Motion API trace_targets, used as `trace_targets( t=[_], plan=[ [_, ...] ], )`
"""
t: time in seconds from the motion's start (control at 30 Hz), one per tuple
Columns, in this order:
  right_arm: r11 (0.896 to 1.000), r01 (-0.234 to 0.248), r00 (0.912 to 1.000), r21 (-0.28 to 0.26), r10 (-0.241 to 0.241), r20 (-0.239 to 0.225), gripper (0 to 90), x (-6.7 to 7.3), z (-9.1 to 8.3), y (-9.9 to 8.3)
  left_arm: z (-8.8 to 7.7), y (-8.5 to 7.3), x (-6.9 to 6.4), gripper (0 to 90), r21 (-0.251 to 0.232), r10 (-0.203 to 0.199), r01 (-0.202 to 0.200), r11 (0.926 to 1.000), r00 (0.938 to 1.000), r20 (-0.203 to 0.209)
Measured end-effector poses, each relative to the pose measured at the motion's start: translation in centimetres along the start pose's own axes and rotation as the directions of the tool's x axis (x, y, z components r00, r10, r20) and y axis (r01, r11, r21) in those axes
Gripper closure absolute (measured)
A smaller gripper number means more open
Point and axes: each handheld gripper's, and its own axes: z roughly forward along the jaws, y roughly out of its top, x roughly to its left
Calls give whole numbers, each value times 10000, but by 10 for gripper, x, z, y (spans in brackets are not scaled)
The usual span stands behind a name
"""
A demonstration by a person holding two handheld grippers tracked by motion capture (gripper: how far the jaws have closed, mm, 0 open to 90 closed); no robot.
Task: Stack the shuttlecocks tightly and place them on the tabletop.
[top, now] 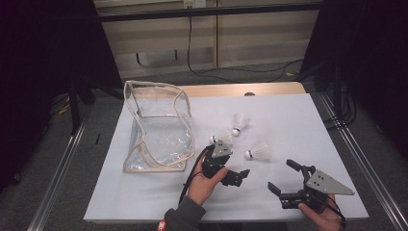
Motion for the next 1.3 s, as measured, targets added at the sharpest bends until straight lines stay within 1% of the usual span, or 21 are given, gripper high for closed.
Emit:
trace_targets(
  t=[0.03, 0.17, 0.33, 0.37, 0.4, 0.5, 0.57, 0.63, 0.8, 0.83, 0.97, 1.17, 1.3],
  plan=[
    [10000, 1, 10000, 3, -1, 1, 20, 0, 0, 0, 0, -1, -1, 36, -89, 10, -10, 10000, 10000, -22],
    [10000, -18, 10000, 5, 18, 10, 20, 0, 0, 0, -3, -3, -1, 36, -120, 180, -182, 9998, 9997, -146],
    [10000, -8, 10000, 11, 8, 22, 20, 0, 0, 0, -6, -4, -2, 36, -137, 202, -202, 9997, 9998, 50],
    [10000, -11, 10000, 18, 11, 21, 20, 0, 0, 0, -8, -3, -2, 35, -113, 305, -305, 9995, 9995, 43],
    [10000, -12, 10000, 18, 12, 16, 20, 0, 0, 0, -8, -4, -3, 36, -212, 287, -285, 9994, 9995, 116],
    [10000, -5, 10000, -2, 5, 17, 20, 0, 0, 0, -11, -5, -3, 35, -122, 242, -239, 9996, 9995, 196],
    [10000, 8, 10000, -3, -8, 28, 20, 0, 0, 0, -13, -6, -3, 35, -128, 316, -313, 9994, 9992, 226],
    [10000, 9, 10000, 2, -9, 27, 20, 0, 0, 0, -15, -7, -3, 36, -139, 285, -281, 9995, 9992, 270],
    [10000, 10, 10000, 7, -10, 36, 20, 0, 0, 0, -19, -9, -1, 36, -146, 299, -296, 9995, 9993, 211],
    [10000, 13, 10000, 5, -13, 33, 20, 1, 0, 0, -20, -9, -1, 36, -219, 293, -288, 9993, 9993, 230],
    [10000, 25, 10000, -5, -25, 29, 20, 0, 0, 1, -22, -12, 0, 35, -138, 240, -236, 9996, 9994, 247],
    [10000, 20, 10000, 3, -20, 37, 20, 0, 0, 0, -25, -14, 0, 35, -45, 279, -277, 9996, 9991, 328],
    [10000, -7, 10000, 21, 7, 42, 20, 0, 0, 0, -27, -16, 1, 35, -60, 239, -237, 9997, 9991, 348]
  ],
)
